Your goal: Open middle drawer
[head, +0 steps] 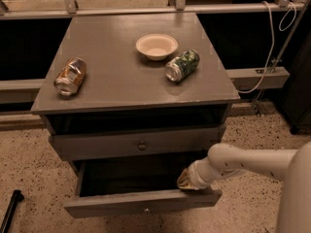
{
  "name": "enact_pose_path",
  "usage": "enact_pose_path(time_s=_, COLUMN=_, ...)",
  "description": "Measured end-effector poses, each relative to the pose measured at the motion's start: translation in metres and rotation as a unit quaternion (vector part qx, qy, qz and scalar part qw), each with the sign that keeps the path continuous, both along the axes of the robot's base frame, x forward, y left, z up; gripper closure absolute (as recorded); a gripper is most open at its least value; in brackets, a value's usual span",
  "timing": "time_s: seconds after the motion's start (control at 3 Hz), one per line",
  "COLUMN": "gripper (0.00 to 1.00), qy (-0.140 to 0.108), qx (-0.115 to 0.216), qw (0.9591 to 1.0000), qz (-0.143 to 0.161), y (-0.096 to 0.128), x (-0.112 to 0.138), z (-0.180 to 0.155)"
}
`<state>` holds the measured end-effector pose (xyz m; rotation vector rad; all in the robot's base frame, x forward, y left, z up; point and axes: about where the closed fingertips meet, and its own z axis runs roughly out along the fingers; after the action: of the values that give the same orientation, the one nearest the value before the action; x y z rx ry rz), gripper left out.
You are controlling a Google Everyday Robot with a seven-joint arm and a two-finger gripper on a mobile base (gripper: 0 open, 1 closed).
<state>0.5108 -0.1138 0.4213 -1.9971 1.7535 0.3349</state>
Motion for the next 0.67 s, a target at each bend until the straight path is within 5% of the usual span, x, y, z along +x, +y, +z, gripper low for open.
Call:
enact_pose_path(time_s=0.33, gripper=0.91, qy=0.03, qx=-0.016, qw=0.9989, qz=0.031, y=0.0085, x=-0.0199, z=-0.0194)
enact_pose_path(time_s=0.67, gripper=0.91, qy=0.031, qx=-0.016, qw=0.9989, qz=0.031, y=0.0086, x=-0.0199, z=-0.0186)
